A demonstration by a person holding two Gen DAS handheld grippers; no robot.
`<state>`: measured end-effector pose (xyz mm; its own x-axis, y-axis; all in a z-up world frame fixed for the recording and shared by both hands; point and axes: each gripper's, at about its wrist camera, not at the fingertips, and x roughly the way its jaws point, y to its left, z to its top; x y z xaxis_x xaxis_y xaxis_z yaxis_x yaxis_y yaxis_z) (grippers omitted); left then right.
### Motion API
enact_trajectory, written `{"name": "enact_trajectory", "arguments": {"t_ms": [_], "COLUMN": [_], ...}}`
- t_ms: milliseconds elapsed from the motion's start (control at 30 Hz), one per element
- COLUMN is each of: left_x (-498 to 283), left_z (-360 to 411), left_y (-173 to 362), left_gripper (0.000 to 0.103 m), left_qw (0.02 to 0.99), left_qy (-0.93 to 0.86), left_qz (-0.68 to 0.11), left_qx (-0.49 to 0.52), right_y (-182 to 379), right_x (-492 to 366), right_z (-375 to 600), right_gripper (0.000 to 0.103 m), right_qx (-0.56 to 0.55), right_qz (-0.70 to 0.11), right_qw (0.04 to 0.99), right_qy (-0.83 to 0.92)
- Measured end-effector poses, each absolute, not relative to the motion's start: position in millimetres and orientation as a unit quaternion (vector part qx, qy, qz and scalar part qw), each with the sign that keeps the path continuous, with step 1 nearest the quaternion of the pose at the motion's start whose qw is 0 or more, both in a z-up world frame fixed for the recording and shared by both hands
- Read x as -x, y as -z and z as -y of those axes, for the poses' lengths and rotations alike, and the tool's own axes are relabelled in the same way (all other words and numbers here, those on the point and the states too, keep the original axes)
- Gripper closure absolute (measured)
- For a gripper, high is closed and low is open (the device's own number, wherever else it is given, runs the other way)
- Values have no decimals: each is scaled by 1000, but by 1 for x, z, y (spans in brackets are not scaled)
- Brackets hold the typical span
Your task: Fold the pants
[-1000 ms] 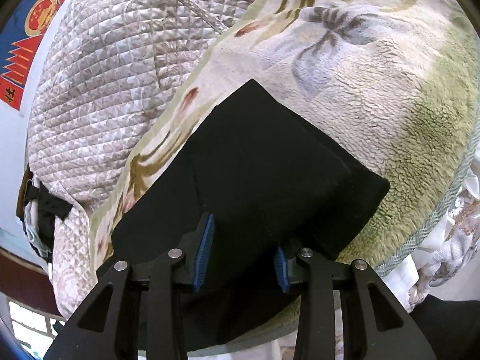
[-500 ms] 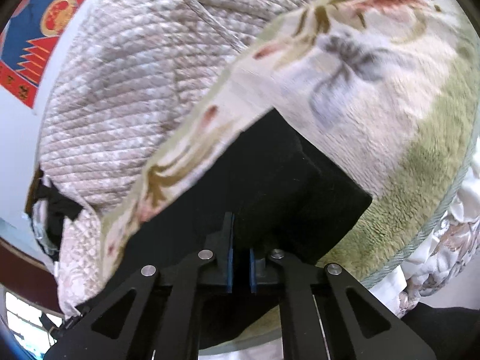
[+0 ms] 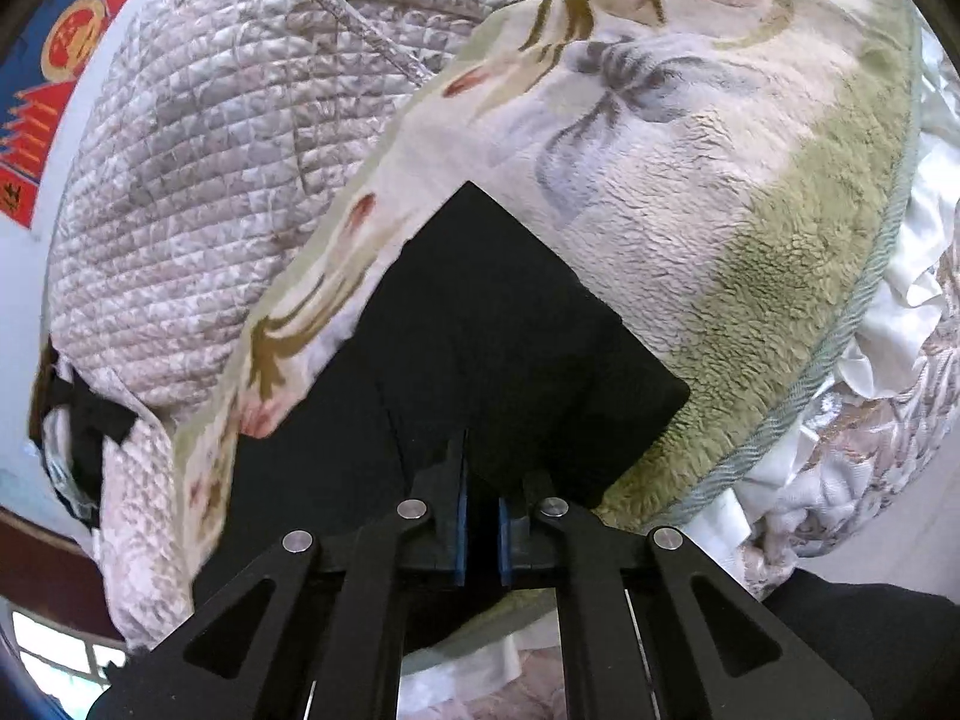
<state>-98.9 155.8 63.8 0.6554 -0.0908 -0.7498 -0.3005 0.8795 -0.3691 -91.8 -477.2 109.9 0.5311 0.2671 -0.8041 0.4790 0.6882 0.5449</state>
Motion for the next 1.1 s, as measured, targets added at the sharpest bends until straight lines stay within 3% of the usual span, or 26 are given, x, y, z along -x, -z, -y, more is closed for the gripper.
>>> {"name": "enact_trajectory", "arguments": {"t_ms": [133,300,467,533,700,800,900,967,1033,1100], "left_x": [100,108,111,107,88,76,70,60,48,26], "left_z": [-153,-159,-156,-141,-99,-85,-78,-76,-72,-68], "left_y": [-50,-63,-101,-107,-73,-50,-57,-63,-69,-69], "left_gripper": [98,94,91,78,76,76,76,68,53,53], "left_qw": [866,869,898,906,889,868,880,884,892,896], "left_qy": [-66,-115,-126,-82,2,24,30,33,44,39], "left_qz": [-440,-438,-382,-374,-429,-475,-460,-452,-440,-437], "left_qx": [229,199,175,180,161,143,117,112,94,70], "right_y": [-94,-128,-168,-168,-114,-119,-134,-137,-135,-132], "right_x": [91,102,105,98,84,83,71,53,33,14], "right_z": [482,485,465,446,408,406,403,401,400,395], "right_gripper": [96,75,74,74,74,74,72,61,59,59], "right_qx": [-394,-354,-268,-229,-169,-152,-137,-121,-103,-88], "right_qz": [-507,-483,-433,-445,-555,-539,-511,-501,-498,-503], "right_qw": [762,790,852,861,814,828,849,857,861,859], "right_qy": [83,133,120,89,31,27,0,-12,-24,-28]}}
